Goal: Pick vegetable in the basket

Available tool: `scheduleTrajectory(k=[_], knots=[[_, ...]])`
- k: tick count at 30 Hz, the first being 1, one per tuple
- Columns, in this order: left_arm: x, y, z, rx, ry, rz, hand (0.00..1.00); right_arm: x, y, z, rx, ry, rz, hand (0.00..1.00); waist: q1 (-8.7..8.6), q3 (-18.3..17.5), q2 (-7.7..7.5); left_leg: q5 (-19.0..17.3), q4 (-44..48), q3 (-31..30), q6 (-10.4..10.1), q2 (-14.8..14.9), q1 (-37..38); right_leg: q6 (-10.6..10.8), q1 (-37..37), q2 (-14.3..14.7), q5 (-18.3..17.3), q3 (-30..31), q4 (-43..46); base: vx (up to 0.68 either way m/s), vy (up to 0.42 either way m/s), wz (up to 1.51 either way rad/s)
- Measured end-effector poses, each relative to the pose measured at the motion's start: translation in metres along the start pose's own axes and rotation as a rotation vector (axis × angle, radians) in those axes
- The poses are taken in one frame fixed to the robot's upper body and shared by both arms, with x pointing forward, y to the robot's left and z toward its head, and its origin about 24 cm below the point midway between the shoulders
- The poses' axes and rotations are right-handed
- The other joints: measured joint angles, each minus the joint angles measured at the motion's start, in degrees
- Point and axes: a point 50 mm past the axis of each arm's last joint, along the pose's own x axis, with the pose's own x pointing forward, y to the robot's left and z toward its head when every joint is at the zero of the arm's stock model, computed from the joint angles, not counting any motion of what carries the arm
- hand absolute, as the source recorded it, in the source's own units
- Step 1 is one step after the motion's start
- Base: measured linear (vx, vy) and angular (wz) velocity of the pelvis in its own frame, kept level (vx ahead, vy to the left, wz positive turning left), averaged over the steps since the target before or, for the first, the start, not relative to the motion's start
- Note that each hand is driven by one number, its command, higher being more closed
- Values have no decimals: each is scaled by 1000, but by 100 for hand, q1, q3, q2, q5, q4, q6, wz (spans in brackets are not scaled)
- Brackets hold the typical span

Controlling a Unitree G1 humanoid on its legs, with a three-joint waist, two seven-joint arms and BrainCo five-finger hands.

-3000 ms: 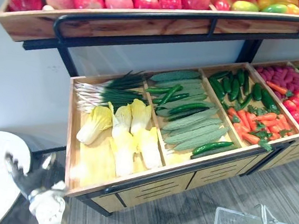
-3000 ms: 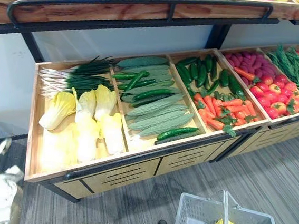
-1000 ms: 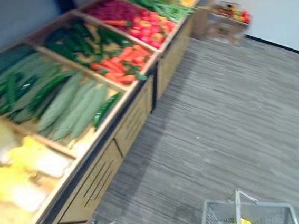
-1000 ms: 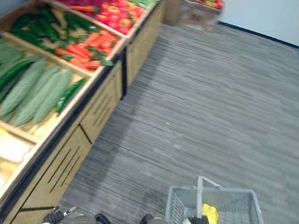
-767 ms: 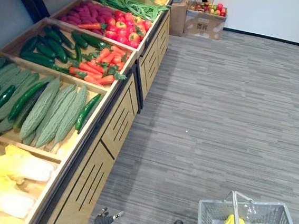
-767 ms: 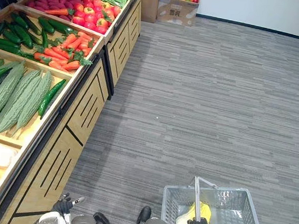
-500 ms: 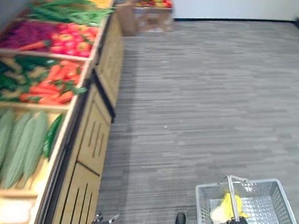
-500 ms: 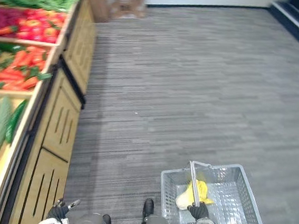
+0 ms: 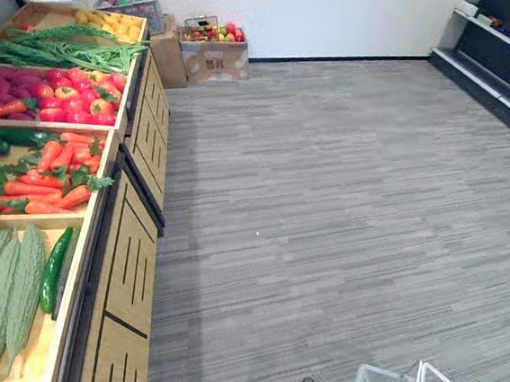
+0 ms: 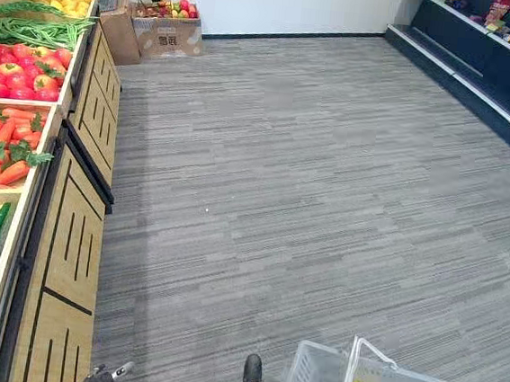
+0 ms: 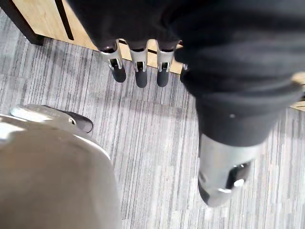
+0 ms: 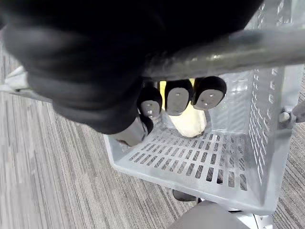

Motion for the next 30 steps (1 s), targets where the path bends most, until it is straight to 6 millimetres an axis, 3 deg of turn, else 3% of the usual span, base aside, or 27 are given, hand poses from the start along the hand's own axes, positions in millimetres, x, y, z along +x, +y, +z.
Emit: scheduleTrajectory(k=[16, 22, 25, 28, 29, 30], knots=[[0, 1, -1, -40, 2, 6, 0, -1, 4, -4, 12, 18, 8, 100, 67, -20, -24, 3, -24, -104, 1, 25, -71, -28, -5, -51, -20, -379, -1, 2, 0, 5], [0, 0, 0, -41, 1, 11, 0, -1, 5, -7, 9, 31, 11, 100, 63, -16, 9, 47, 201, -127, -112, 149, -55, -117, 64, 8, -237, -564, 175, 45, -41, 7], [0, 4, 1, -56, -12, 41, 0, -2, 5, -11, 24, 41, 9, 100, 64, 89, -73, 43, 948, -106, -119, 165, -142, -126, 47, -106, -760, -762, 943, 2, -40, 15], [-5, 10, -3, -129, -30, 89, 0, -2, 9, -9, -16, 29, 31, 100, 72, 125, -157, 201, 2878, 103, -188, 309, -1055, -198, -53, -122, -1030, -794, 1340, 3, -80, -6], [-7, 9, -9, -179, -15, 101, 0, -2, 11, -6, -49, 18, 43, 100, 144, 134, 14, 456, 3449, 157, -34, 559, -1389, -198, 8, -9, -1018, -917, 1551, 113, -88, -30], [-8, 8, -14, -199, -3, 105, 0, -1, 12, -1, -69, 0, 53, 100, 206, 171, -12, 539, 3767, 207, -31, 591, -1513, -286, -109, -142, -1241, -1069, 2048, 164, -90, -29]])
